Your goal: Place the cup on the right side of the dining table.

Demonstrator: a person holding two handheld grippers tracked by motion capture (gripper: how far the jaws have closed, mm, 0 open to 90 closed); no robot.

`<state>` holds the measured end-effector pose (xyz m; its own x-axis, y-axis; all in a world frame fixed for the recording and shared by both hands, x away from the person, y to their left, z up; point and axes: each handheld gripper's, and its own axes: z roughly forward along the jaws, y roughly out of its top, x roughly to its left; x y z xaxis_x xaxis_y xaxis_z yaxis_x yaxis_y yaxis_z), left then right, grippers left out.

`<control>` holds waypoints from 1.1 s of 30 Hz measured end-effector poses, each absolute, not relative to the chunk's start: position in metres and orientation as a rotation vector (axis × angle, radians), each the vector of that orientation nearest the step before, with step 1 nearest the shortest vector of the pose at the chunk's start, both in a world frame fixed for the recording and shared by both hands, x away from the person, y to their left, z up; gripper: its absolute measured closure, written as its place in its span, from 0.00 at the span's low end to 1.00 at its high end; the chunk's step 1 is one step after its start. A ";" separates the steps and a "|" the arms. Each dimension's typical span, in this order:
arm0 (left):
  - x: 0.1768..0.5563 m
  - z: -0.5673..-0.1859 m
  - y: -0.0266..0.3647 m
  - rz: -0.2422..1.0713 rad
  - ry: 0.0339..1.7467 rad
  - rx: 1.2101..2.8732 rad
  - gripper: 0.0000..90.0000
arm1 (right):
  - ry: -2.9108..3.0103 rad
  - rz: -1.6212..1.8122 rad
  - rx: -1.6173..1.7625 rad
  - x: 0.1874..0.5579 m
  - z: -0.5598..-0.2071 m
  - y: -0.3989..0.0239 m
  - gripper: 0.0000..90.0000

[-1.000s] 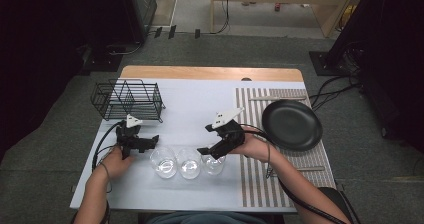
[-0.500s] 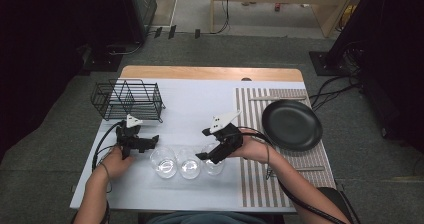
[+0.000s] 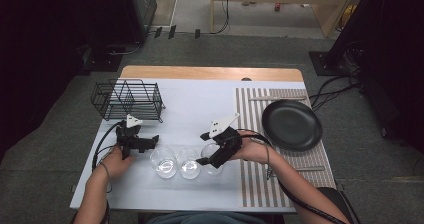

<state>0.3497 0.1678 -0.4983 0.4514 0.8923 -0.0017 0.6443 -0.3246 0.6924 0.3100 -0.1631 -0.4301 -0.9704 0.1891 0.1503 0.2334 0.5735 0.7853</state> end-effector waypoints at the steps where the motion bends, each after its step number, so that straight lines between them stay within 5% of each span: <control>1: 0.350 -0.498 0.168 0.512 1.279 2.079 0.00 | -2.743 -1.376 -0.353 0.310 -0.431 -0.163 0.16; 33: 0.350 -0.498 0.168 0.512 1.279 2.079 0.00 | -2.757 -1.264 -0.224 0.307 -0.452 -0.163 0.15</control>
